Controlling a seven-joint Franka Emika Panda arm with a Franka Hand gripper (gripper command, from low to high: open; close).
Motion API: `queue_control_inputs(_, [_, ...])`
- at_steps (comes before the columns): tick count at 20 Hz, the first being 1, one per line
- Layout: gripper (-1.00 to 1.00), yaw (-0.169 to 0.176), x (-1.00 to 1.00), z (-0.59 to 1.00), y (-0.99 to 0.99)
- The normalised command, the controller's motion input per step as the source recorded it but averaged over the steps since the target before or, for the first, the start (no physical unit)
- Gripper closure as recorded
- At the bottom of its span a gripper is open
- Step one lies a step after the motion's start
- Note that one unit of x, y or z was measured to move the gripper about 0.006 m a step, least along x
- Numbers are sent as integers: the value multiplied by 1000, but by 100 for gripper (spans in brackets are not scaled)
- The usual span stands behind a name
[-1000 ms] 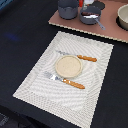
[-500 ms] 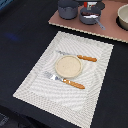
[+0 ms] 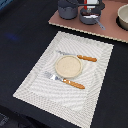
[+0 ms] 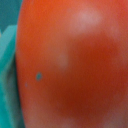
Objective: Place the fish, sausage, and tomato into the frying pan.
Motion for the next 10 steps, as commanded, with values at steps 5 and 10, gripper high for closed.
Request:
queue_control_inputs(5, [-100,0,336,747,282])
queue_control_inputs(10, [-100,-13,227,1000,178])
